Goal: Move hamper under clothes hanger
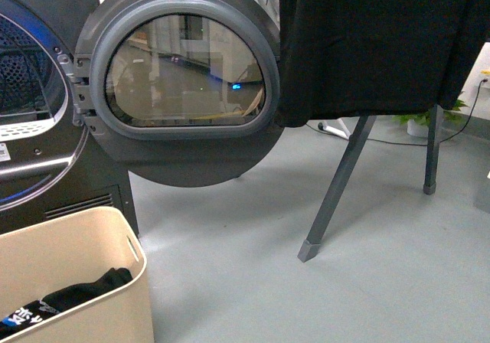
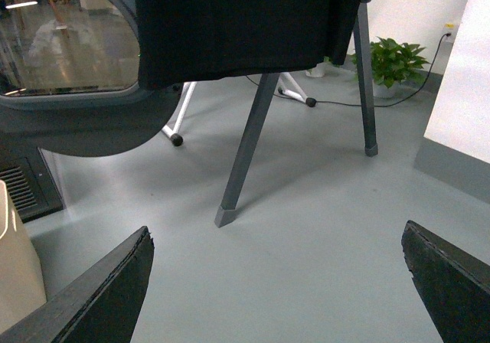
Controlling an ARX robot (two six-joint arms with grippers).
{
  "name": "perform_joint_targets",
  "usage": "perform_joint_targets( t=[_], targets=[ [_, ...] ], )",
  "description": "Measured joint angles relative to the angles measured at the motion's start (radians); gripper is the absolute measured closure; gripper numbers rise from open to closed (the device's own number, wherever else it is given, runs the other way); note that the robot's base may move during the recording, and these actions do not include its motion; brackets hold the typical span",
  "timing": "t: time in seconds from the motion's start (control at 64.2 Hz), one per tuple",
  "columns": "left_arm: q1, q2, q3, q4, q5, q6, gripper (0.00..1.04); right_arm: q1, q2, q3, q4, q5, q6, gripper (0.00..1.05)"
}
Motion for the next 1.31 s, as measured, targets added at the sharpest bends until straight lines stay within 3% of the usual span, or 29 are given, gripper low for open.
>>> perform_joint_targets(
  t=[1.307],
  targets=[
    [0.0,-0.001,0.0,0.0,-0.002,0.0,0.07,0.0,0.0,0.0,0.0,0.0,0.0,0.08]
  ],
)
